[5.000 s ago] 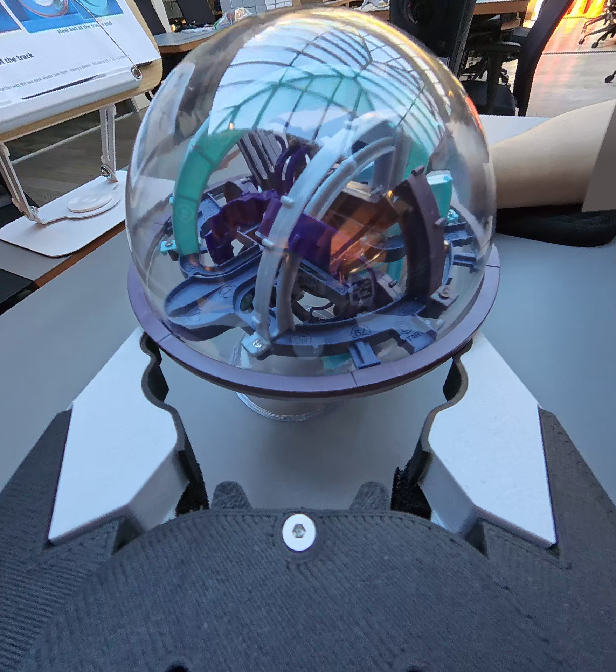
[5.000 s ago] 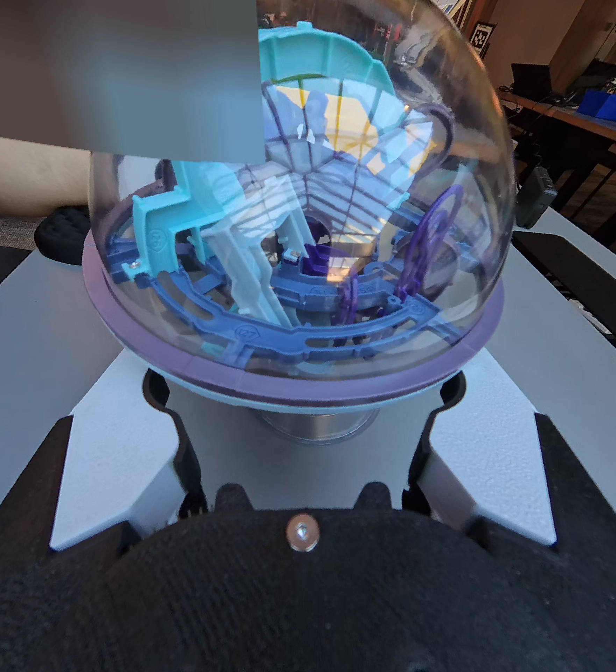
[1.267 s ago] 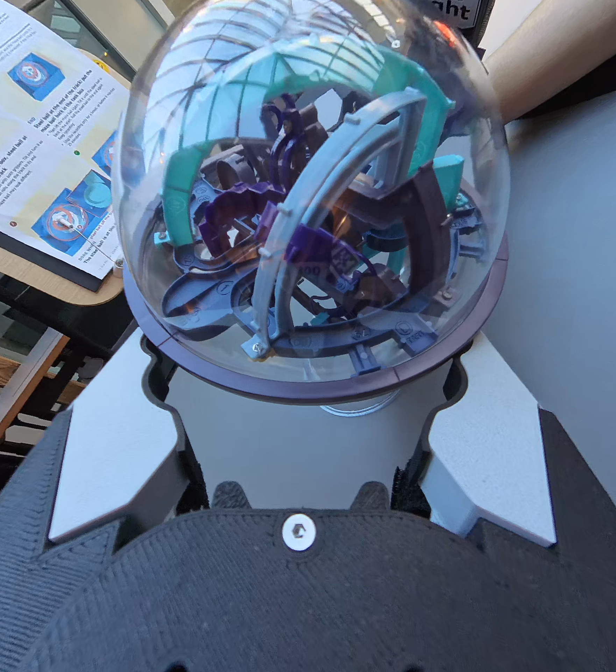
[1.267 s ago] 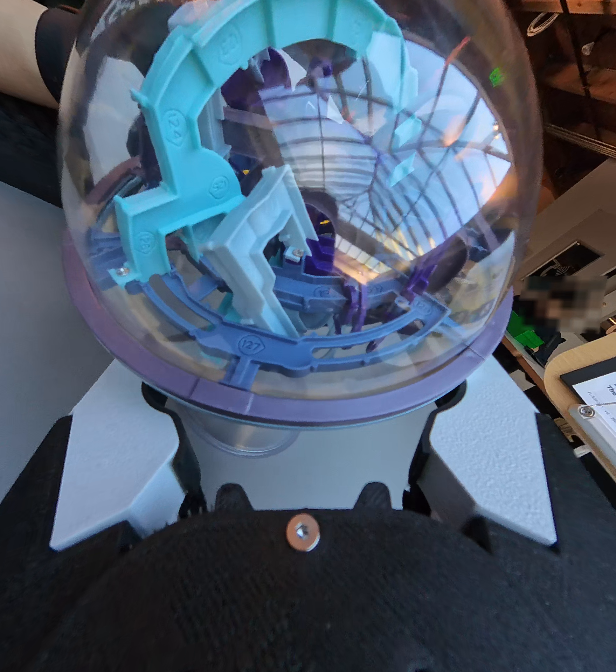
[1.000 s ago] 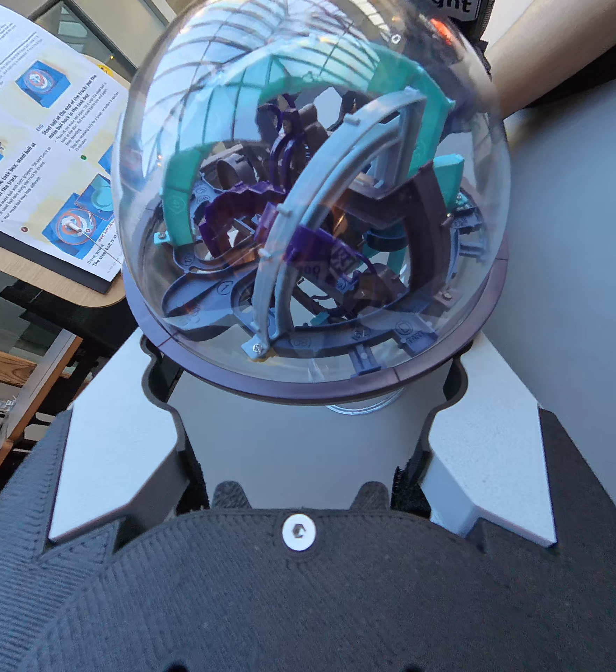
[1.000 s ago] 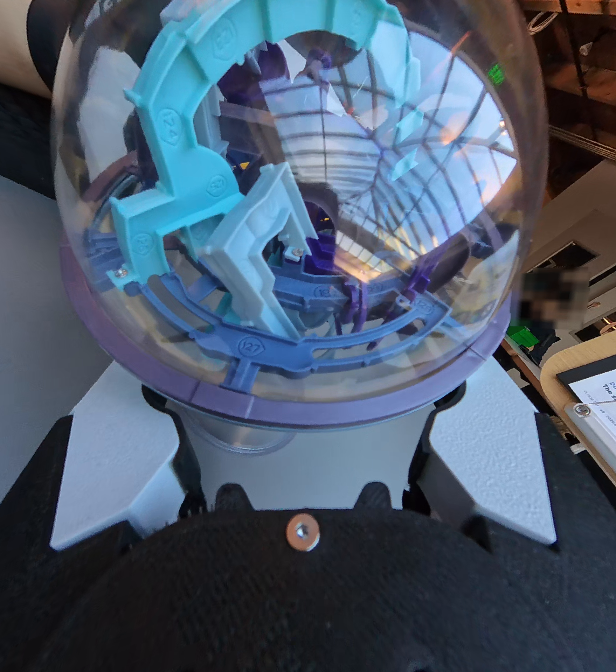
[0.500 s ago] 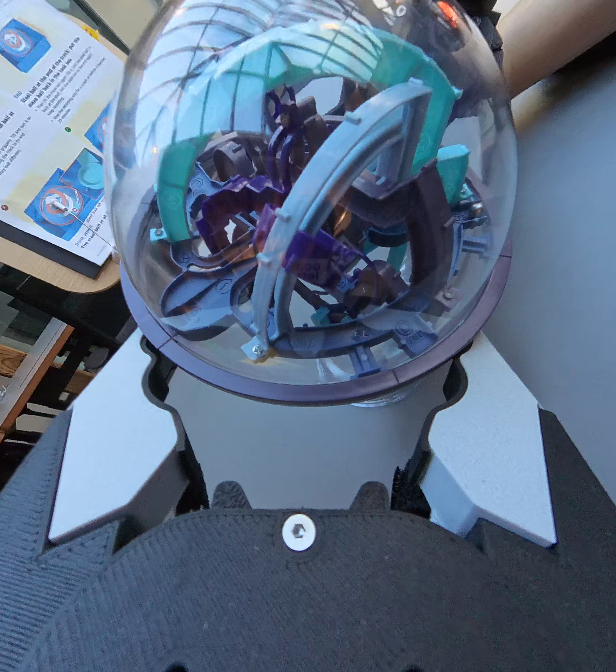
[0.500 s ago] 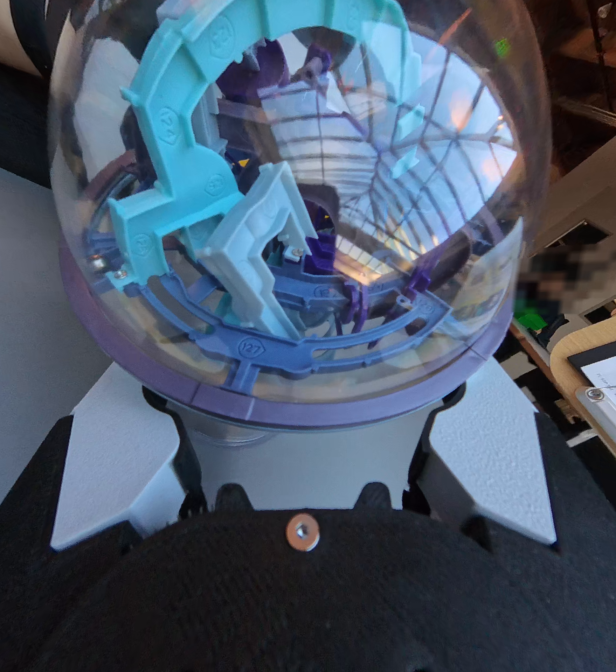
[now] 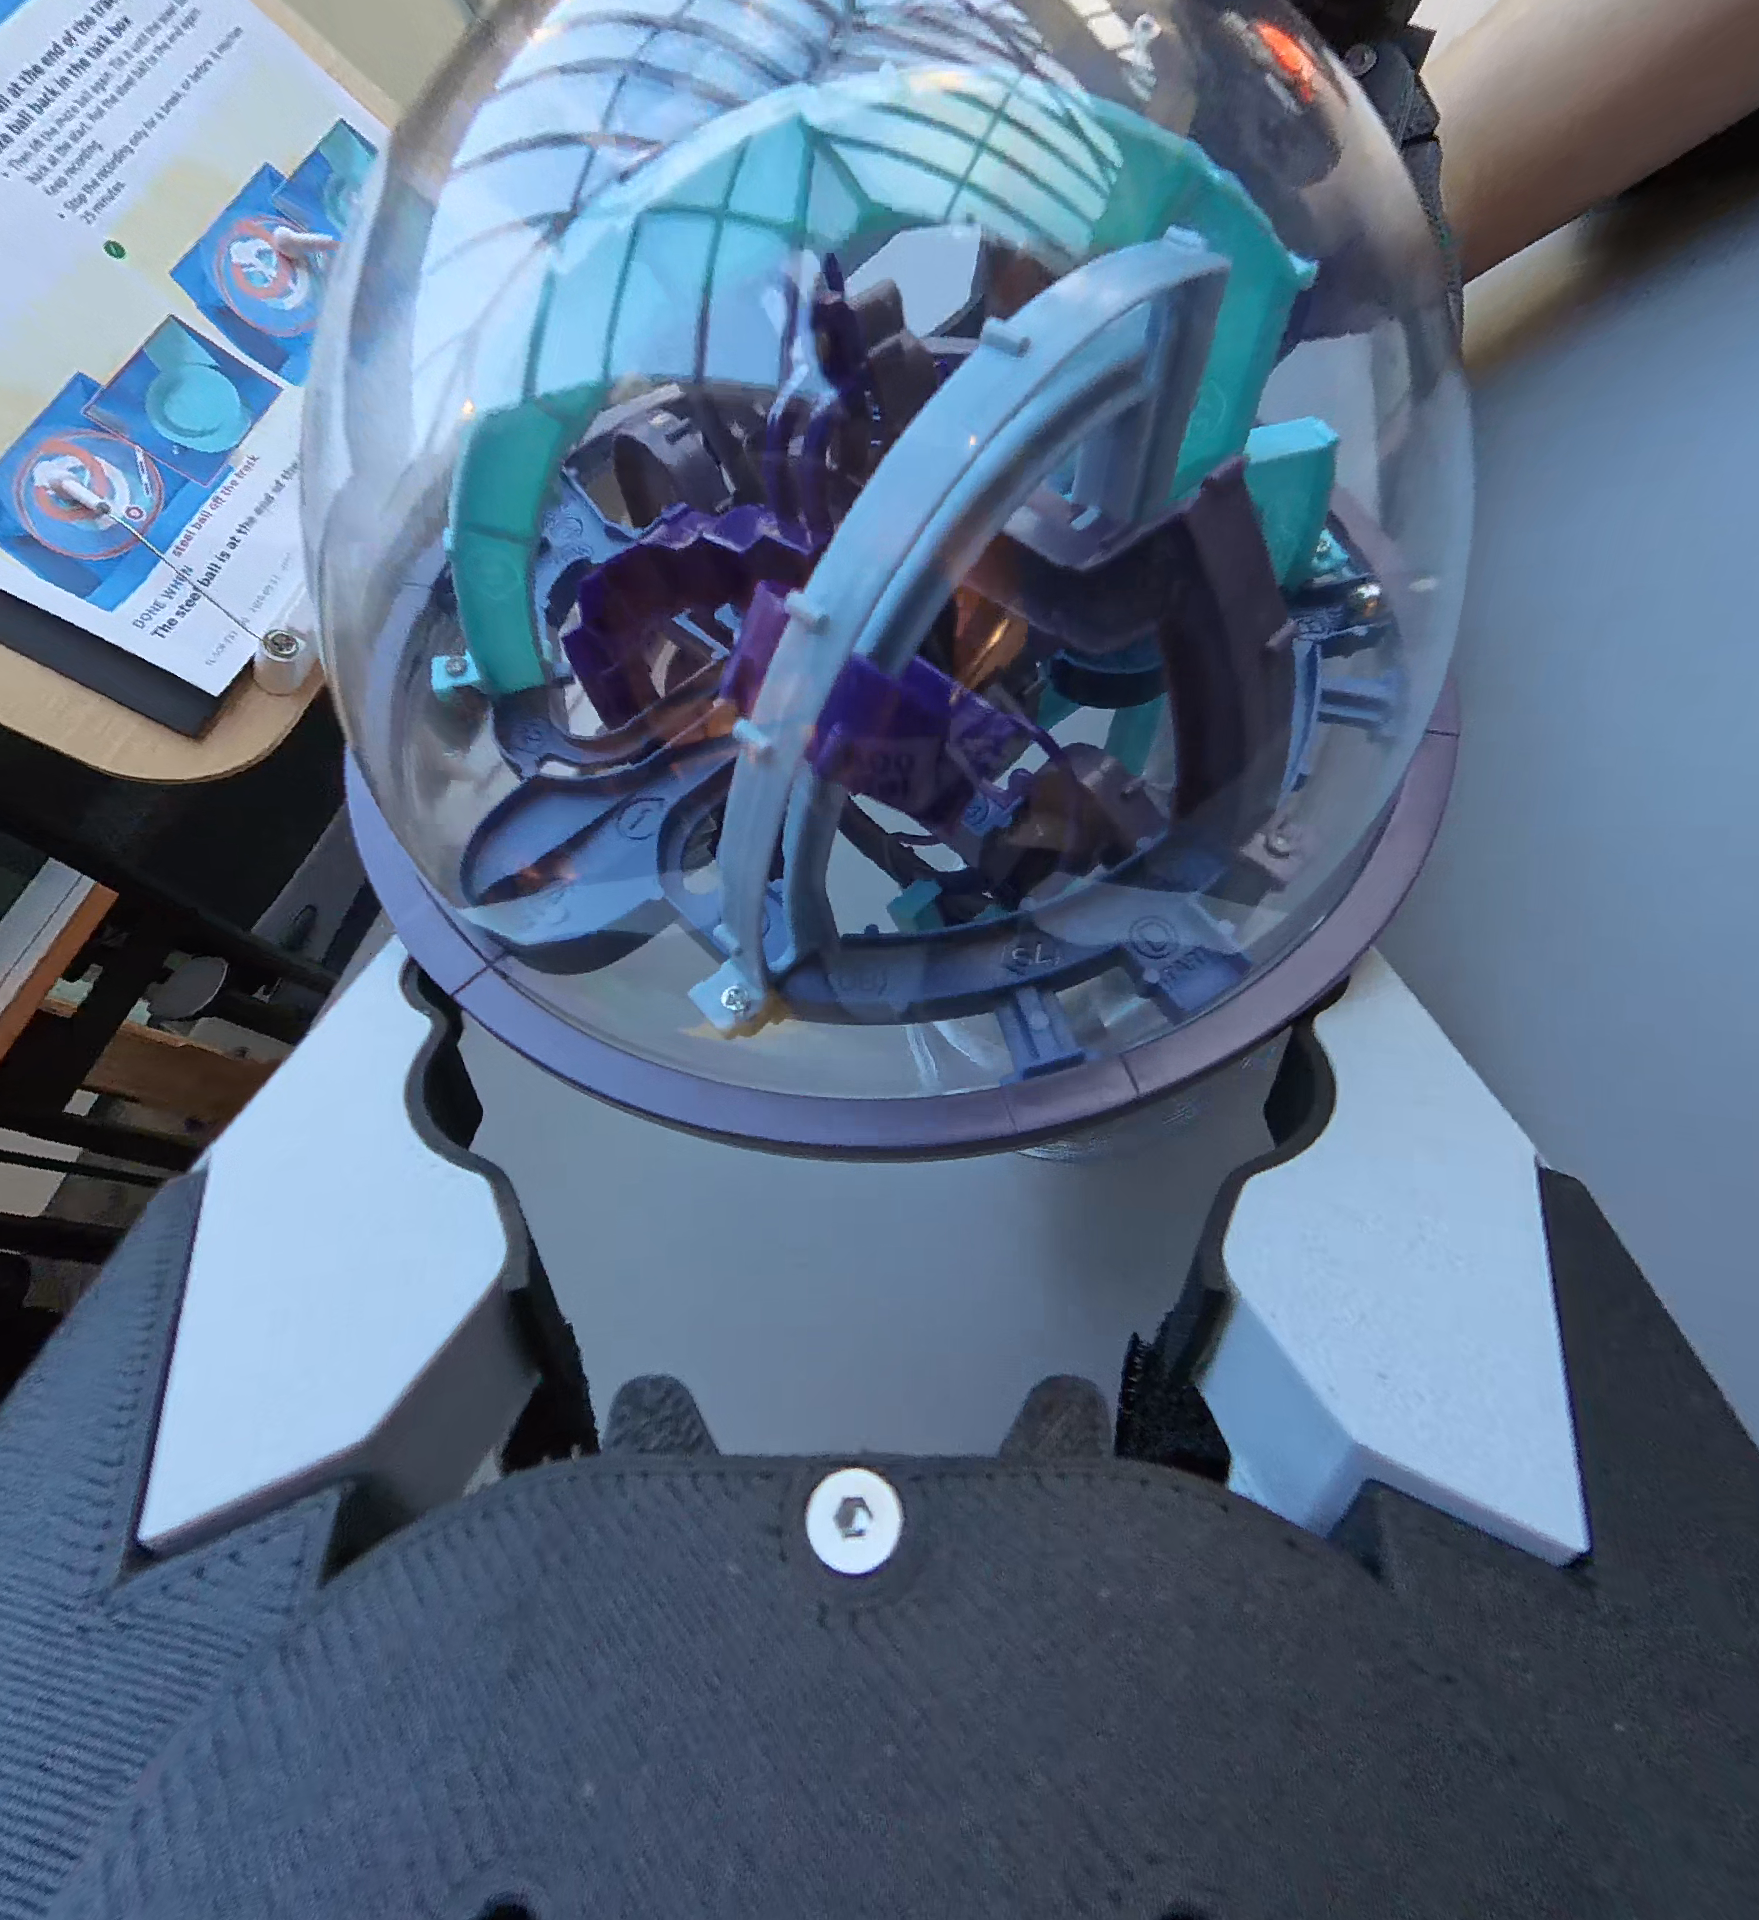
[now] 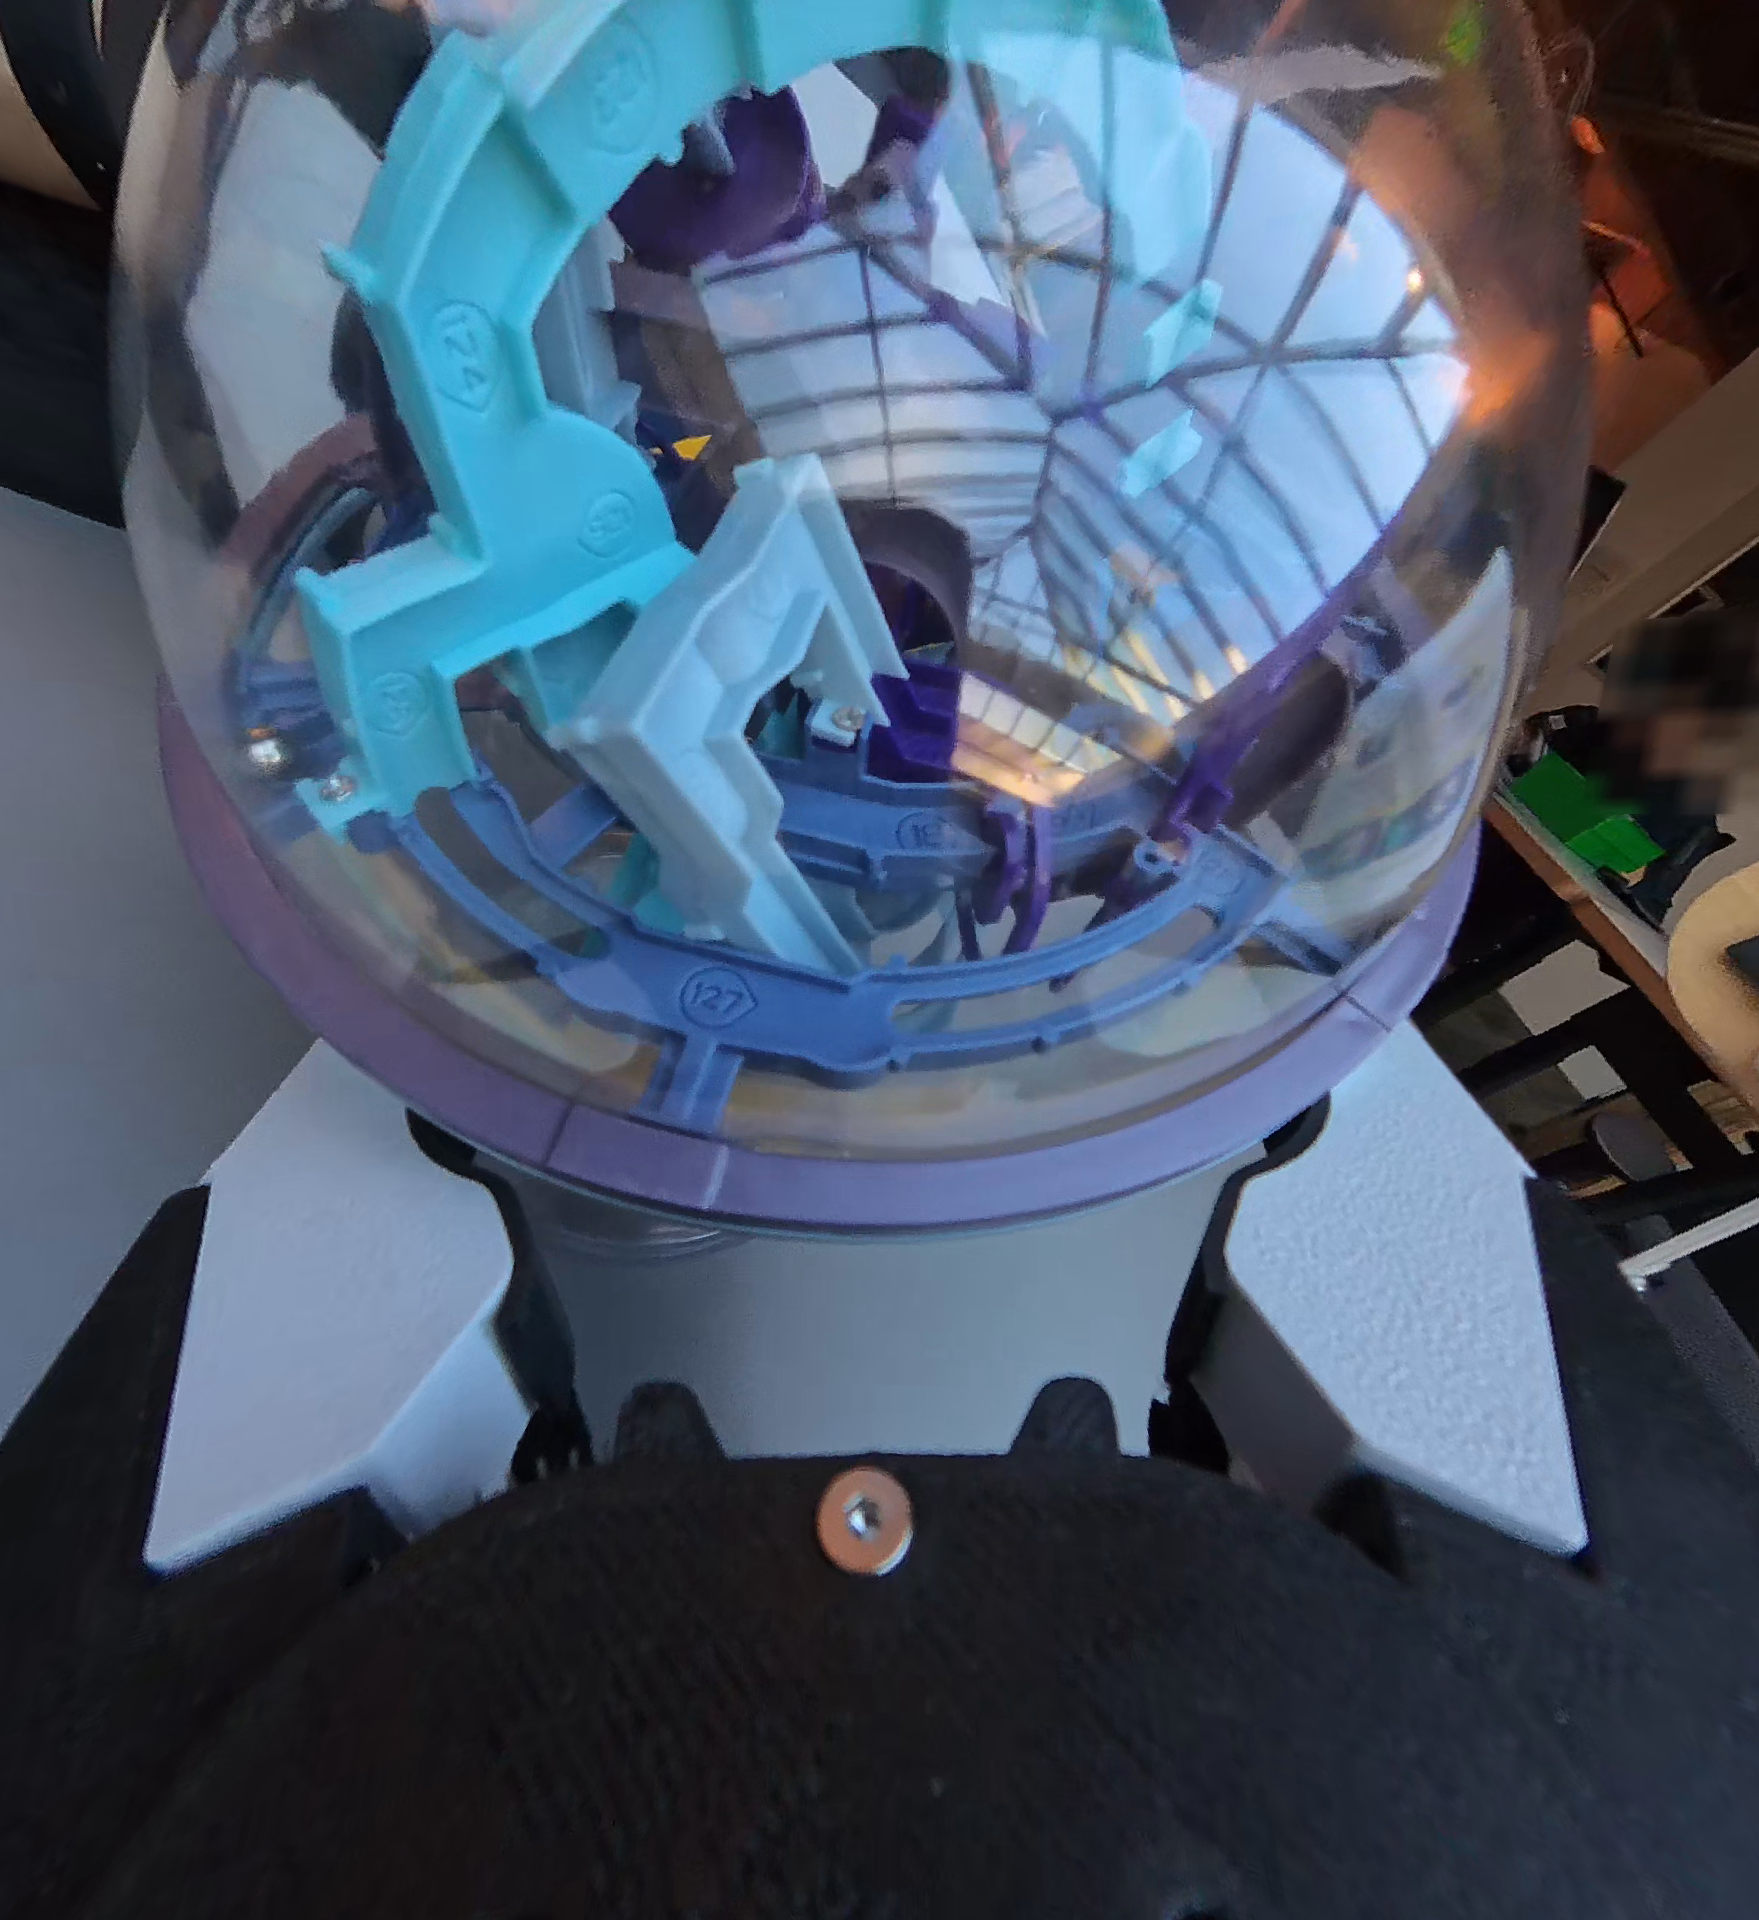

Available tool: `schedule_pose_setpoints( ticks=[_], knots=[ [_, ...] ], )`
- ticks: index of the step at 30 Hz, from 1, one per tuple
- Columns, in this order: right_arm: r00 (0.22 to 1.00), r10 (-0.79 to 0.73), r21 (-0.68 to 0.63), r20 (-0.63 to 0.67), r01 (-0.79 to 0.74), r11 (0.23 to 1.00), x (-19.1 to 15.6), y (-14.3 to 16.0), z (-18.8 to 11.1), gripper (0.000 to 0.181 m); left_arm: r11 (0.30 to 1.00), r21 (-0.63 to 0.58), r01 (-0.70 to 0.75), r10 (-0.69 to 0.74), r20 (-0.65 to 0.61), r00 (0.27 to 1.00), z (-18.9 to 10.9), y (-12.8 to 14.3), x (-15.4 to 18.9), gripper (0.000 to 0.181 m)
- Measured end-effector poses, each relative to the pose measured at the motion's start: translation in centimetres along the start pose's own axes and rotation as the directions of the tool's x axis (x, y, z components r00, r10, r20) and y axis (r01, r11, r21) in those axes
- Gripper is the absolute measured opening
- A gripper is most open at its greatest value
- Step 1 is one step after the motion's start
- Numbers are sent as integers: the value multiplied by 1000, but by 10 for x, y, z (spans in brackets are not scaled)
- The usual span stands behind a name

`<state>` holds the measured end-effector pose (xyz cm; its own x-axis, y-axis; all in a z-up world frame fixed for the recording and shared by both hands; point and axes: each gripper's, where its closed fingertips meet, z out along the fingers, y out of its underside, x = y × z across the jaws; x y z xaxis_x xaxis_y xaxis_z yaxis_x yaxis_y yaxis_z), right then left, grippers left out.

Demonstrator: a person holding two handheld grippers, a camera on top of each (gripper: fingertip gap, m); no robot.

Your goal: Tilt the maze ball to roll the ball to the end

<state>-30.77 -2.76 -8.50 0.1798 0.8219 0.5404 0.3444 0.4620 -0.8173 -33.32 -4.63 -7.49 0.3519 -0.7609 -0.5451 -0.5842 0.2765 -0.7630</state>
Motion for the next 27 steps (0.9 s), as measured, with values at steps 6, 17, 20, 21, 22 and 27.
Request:
schedule_pose_setpoints(
  ticks=[6, 17, 20, 21, 22, 27],
  knots=[
    [999, 39, -37, 15, -38, 999, 8, 9, 7, 153, 999, -9, 39, -39, -31, 999, 8, 9, -9, 154],
    [994, 92, -83, 63, -86, 993, -5, 16, 12, 153, 992, -43, 116, -119, -72, 990, 8, 26, 1, 154],
    [993, 98, -89, 66, -92, 992, -8, 16, 9, 153, 992, -45, 119, -122, -77, 990, 8, 25, 5, 154],
    [993, 99, -93, 66, -93, 991, -9, 17, 8, 153, 992, -48, 118, -122, -80, 989, 9, 25, 6, 155],
    [993, 100, -96, 65, -94, 991, -10, 17, 7, 153, 992, -49, 119, -122, -82, 989, 10, 25, 8, 154],
    [994, 94, -106, 58, -87, 991, -13, 19, 2, 153, 992, -49, 114, -118, -87, 989, 12, 25, 13, 154]
  ],
)
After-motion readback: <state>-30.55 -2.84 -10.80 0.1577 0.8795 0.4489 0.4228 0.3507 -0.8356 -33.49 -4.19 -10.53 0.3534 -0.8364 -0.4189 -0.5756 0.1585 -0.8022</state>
